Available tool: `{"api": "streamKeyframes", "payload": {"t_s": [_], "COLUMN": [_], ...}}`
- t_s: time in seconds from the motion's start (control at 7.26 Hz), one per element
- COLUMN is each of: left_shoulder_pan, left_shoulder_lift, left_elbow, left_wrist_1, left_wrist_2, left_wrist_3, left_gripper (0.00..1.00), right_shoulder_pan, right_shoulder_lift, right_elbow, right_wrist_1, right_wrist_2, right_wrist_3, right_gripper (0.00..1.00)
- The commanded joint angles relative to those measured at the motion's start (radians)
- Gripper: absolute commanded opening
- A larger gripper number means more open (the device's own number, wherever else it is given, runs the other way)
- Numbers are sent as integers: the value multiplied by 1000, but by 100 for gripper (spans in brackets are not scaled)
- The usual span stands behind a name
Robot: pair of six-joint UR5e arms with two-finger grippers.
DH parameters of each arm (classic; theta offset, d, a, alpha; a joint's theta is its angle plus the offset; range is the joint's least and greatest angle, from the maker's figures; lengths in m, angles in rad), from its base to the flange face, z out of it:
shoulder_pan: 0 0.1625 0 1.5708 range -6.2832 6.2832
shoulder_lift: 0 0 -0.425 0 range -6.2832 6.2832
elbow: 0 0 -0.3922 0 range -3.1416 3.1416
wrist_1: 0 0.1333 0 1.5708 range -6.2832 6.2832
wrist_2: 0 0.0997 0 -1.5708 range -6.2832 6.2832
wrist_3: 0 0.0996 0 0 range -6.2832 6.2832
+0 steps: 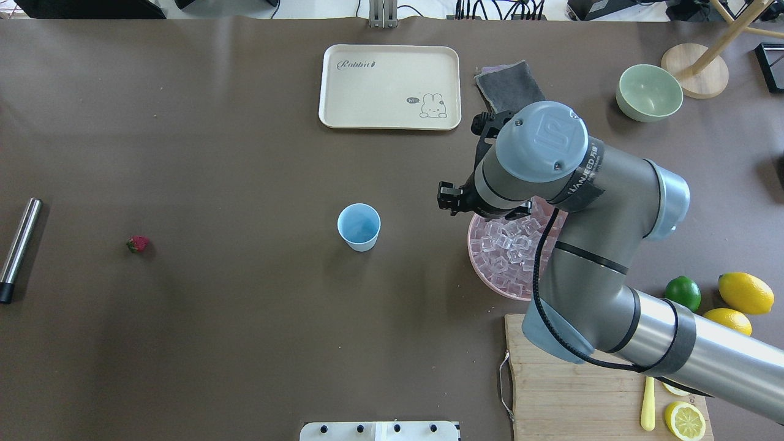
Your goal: Mash ice and strawberries in cup
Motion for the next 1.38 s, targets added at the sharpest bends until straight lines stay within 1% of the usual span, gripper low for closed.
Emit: {"api": "streamKeyframes", "payload": {"t_s": [0.0, 0.41, 0.69, 1.24], "left_shoulder_pan": [-2, -2, -6, -8], "left_shoulder_lift": [2, 10, 12, 10], "left_elbow": [-2, -5, -10, -8], "left_wrist_1": [0, 0, 0, 0], "left_wrist_2": [0, 0, 0, 0], "left_wrist_3": [0, 0, 0, 0], "left_gripper": [99, 99, 99, 99], "right_shoulder_pan": [2, -21, -21, -21], "right_shoulder_lift": [-75, -67, -69, -69], "right_elbow": [41, -3, -13, -13], "right_wrist_1": [-1, 6, 7, 7], "right_wrist_2": [10, 8, -1, -6], "right_wrist_3": [-117, -123, -127, -118], "right_gripper": [62, 61, 55, 55]}}
